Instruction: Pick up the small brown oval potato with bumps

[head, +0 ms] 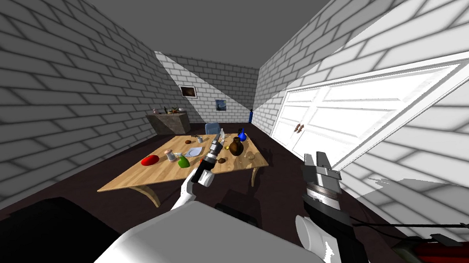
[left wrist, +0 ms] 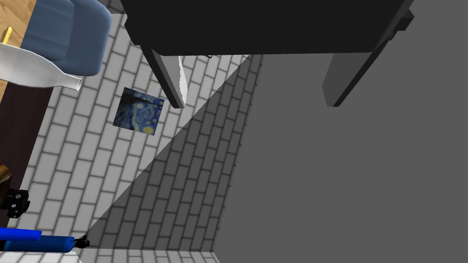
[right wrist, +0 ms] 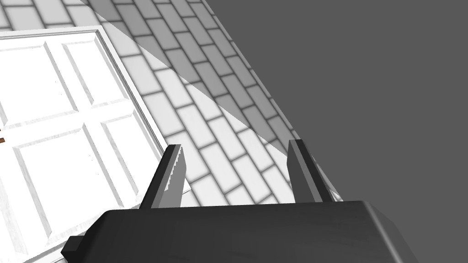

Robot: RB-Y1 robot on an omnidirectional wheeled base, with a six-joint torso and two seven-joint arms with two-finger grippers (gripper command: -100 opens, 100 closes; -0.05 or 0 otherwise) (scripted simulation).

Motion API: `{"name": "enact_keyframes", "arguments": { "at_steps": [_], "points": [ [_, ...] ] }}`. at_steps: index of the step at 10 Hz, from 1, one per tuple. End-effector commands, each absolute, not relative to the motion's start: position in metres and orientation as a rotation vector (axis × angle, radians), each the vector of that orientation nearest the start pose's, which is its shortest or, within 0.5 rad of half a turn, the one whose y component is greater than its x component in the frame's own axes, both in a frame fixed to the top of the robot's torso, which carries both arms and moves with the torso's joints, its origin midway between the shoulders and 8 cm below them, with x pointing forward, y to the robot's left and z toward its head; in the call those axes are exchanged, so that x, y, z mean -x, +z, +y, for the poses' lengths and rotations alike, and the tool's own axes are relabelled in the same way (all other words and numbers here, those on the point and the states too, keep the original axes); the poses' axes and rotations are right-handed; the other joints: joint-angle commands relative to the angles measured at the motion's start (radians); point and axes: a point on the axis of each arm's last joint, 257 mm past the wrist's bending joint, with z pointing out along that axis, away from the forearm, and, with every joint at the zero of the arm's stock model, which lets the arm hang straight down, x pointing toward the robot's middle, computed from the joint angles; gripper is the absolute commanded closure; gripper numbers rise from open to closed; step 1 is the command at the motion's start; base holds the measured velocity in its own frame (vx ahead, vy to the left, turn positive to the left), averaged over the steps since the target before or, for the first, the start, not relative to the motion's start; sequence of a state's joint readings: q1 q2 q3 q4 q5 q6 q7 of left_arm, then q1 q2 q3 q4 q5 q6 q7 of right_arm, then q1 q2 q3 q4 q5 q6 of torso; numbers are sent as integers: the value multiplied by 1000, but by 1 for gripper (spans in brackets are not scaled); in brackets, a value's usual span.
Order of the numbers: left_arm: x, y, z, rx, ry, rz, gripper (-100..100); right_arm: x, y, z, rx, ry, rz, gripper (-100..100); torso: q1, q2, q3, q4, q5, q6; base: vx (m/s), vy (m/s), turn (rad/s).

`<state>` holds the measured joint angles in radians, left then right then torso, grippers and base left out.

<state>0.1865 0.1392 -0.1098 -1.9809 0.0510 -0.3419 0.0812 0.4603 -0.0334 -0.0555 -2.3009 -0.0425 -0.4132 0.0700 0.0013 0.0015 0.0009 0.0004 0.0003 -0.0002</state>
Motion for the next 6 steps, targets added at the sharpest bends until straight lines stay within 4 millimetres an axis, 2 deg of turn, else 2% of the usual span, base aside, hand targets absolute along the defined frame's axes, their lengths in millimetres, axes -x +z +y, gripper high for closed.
{"name": "enact_keyframes", "arguments": {
  "at_steps": [1,4,5,6],
  "points": [
    [-468,-46,200,782,-1550,889,-100,-353,32,-296,-650,1218,647,0,0,0,0,0,0,0,-19,17,-20],
    [-487,-73,197,841,-1548,944,-100,-353,32,-296,-650,1218,647,0,0,-1,0,0,0,0,-21,16,-11],
    [-500,-86,192,876,-1559,976,-100,-353,32,-296,-650,1218,647,0,0,-1,0,0,0,0,-19,18,-13],
    [-501,-91,192,885,-1554,983,-100,-353,32,-296,-650,1218,647,0,0,-1,0,0,0,0,-17,19,-10]
  ]
}}
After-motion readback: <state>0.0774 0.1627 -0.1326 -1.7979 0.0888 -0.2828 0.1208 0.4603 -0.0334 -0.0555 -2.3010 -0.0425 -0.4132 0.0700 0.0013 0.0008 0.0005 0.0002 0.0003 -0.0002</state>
